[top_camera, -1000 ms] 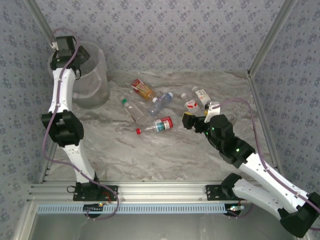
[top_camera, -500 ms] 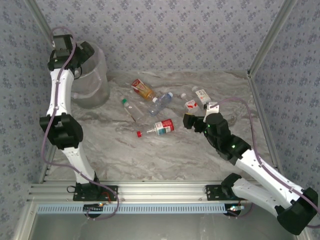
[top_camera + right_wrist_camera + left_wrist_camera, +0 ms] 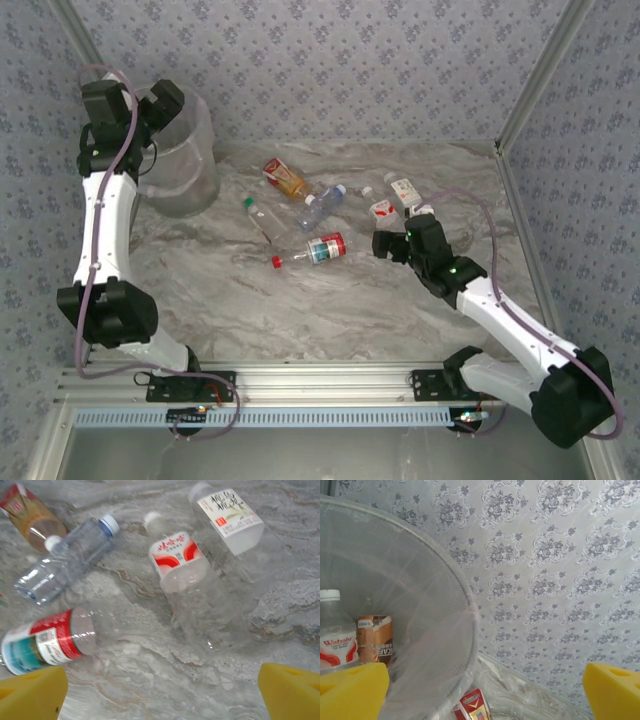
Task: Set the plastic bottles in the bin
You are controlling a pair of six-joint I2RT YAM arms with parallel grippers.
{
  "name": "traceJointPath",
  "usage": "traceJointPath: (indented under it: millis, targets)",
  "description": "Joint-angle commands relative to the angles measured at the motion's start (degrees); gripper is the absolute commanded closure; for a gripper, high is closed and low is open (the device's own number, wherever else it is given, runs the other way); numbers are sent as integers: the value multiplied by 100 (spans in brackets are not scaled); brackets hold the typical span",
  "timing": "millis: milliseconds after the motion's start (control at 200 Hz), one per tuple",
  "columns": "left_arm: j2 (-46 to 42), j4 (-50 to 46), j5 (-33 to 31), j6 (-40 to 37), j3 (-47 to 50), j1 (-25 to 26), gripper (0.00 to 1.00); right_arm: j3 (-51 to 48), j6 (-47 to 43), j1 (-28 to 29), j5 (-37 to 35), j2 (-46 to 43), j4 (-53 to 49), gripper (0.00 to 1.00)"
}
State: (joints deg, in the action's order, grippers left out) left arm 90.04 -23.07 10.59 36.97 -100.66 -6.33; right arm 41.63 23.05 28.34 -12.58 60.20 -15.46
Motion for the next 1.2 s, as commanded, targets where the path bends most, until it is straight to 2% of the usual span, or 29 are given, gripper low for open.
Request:
traceJointPath:
  millis: [0, 305, 425, 505, 600, 735, 890, 1049, 1194]
  targets:
    - [-454, 137, 242, 4, 308, -21, 0, 227, -383, -211, 264, 159, -318, 0]
    - [-1627, 683, 921, 612, 2081, -19, 1, 427, -933, -951, 1146, 814, -513, 0]
    - [-1919, 239, 1196, 540, 2185, -14, 1, 594, -1167, -1195, 1347, 1074, -645, 0]
    - [-2121, -178, 1251, 360, 2165, -12, 1, 666, -1476, -1329, 1633, 1251, -699, 4]
    - [-2401, -537, 1167, 170, 2254, -9, 0, 829, -1862, -1511, 2136, 1531, -900, 5]
    - [-2783, -843, 857, -23, 2488, -9, 1, 1129, -2161, -1690, 2383, 2019, -1112, 7]
    - [-3007, -1131, 689, -186, 2698, -11, 1, 1504, -2220, -1732, 2047, 2548, -1217, 7]
    - [-3076, -1080, 655, -89, 2905, -14, 1, 1779, -2308, -1771, 2216, 3044, -1284, 7]
    - [-3078, -1000, 644, -47, 2972, -11, 1, 2029, -2348, -1778, 2044, 3514, -1318, 11]
